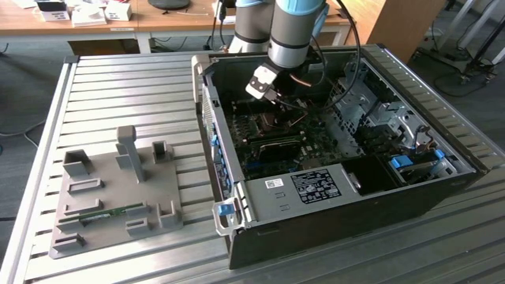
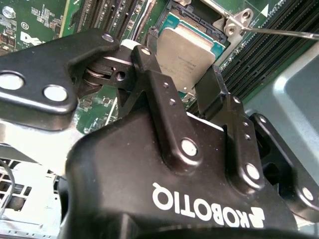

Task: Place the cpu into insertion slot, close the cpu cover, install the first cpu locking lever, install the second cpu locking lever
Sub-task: 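Place the cpu into insertion slot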

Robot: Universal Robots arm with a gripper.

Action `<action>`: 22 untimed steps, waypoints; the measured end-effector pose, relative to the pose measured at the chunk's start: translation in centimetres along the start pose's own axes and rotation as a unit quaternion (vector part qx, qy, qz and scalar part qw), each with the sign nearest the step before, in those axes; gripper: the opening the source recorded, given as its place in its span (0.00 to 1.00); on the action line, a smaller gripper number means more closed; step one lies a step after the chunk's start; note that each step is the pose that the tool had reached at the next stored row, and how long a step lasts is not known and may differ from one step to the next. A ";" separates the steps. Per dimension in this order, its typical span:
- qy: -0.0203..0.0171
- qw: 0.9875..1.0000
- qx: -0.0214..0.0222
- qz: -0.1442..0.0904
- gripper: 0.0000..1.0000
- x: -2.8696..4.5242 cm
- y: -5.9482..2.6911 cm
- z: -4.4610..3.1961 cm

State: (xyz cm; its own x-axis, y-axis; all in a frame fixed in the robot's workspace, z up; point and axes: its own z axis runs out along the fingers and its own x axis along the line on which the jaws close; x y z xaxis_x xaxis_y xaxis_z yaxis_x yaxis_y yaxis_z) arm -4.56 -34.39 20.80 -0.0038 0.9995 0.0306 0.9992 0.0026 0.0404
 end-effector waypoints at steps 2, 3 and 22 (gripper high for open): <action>0.000 1.000 0.000 -0.002 0.54 0.00 0.00 0.06; 0.000 1.000 0.000 -0.002 0.54 0.00 0.00 0.06; -0.008 1.000 0.000 0.000 0.54 0.51 -0.21 0.66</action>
State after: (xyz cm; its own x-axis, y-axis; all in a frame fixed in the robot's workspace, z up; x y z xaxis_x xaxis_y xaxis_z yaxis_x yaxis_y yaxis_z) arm -4.75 -33.87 20.14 -0.0041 0.9999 0.0139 0.9992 0.0035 0.0402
